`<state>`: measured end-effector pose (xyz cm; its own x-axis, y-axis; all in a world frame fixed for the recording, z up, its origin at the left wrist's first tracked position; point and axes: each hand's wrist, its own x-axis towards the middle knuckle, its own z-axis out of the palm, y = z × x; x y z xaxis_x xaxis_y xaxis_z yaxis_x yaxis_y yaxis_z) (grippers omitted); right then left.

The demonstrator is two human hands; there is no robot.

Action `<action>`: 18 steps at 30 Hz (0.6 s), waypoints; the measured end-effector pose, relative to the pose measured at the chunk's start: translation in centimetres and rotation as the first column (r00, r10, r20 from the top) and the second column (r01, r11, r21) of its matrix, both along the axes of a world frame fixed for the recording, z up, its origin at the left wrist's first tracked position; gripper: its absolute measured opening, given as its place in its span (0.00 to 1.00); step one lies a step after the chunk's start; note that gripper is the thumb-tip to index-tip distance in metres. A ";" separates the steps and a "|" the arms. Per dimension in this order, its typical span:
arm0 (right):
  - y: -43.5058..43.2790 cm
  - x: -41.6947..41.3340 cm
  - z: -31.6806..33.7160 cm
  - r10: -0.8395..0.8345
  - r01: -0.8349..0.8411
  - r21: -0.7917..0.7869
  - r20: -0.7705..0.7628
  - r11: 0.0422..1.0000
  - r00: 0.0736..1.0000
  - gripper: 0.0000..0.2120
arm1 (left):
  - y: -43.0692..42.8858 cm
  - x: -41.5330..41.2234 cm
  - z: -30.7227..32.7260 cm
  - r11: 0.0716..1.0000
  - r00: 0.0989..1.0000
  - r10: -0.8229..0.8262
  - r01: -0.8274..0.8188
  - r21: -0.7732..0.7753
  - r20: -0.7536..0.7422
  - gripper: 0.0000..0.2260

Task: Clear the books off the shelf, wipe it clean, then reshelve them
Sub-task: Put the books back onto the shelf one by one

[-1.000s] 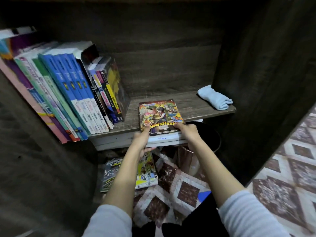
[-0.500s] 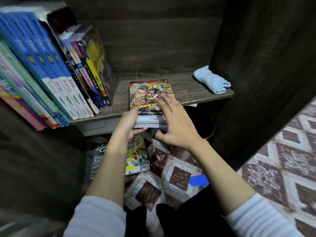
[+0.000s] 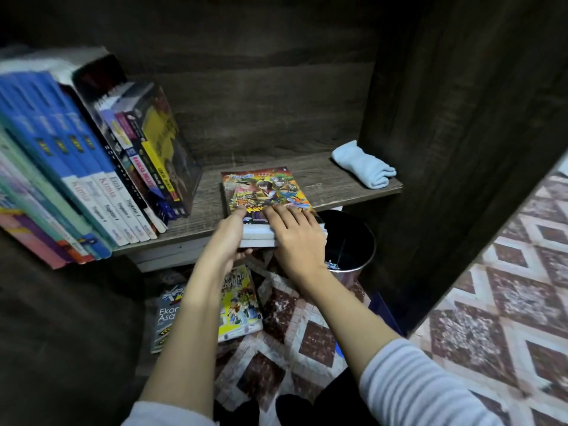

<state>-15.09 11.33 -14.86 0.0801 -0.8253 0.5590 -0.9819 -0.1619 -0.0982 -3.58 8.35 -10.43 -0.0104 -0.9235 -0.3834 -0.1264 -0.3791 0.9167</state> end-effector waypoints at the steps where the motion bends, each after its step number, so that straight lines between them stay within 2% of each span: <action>1: 0.0 0.0 -0.1 0.009 -0.009 -0.038 0.015 0.999 1.000 0.21 | 0.2 -0.1 0.3 1.000 1.000 -0.002 0.002 -0.011 0.004 0.16; 4: -0.4 -0.1 0.3 0.046 -0.032 -0.157 0.086 0.987 0.995 0.23 | 0.2 -0.6 1.7 0.997 0.998 0.024 -0.020 -0.081 0.051 0.17; 6: -0.5 0.0 1.2 0.072 -0.033 -0.240 0.155 0.970 0.985 0.26 | 0.1 -0.8 3.0 0.980 0.982 0.088 -0.055 -0.190 0.169 0.19; 9: -0.8 1.0 3.1 0.072 0.057 -0.364 0.332 0.930 0.940 0.29 | 0.4 -1.0 5.7 0.938 0.915 0.134 0.006 -0.346 0.380 0.28; 11: -0.8 1.8 4.0 0.051 0.161 -0.389 0.480 0.907 0.876 0.28 | 0.8 -1.3 7.2 0.907 0.903 0.122 0.067 -0.416 0.411 0.35; 13: -0.7 2.5 4.7 0.010 0.274 -0.287 0.706 0.918 0.708 0.24 | 1.0 -1.4 7.7 0.892 0.933 0.103 0.066 -0.447 0.343 0.38; 14: -1.1 2.8 5.1 -0.021 0.302 -0.192 0.814 0.934 0.581 0.21 | 0.5 -1.2 7.6 0.887 0.948 0.126 0.024 -0.460 0.292 0.36; 15: -1.3 3.0 5.1 -0.063 0.307 -0.094 0.883 0.947 0.465 0.19 | 0.0 -0.9 6.9 0.886 0.950 0.159 -0.016 -0.464 0.271 0.32; 18: -2.3 3.1 4.6 -0.109 0.307 0.063 0.985 0.950 0.136 0.14 | -1.8 0.4 3.8 0.934 0.914 0.194 -0.061 -0.353 0.356 0.23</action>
<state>-11.94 9.03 -10.29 -0.7693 -0.6279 0.1180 -0.0904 -0.0757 -0.9930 -3.17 6.56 -6.60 0.2004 -0.9797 -0.0099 -0.4600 -0.1030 0.8819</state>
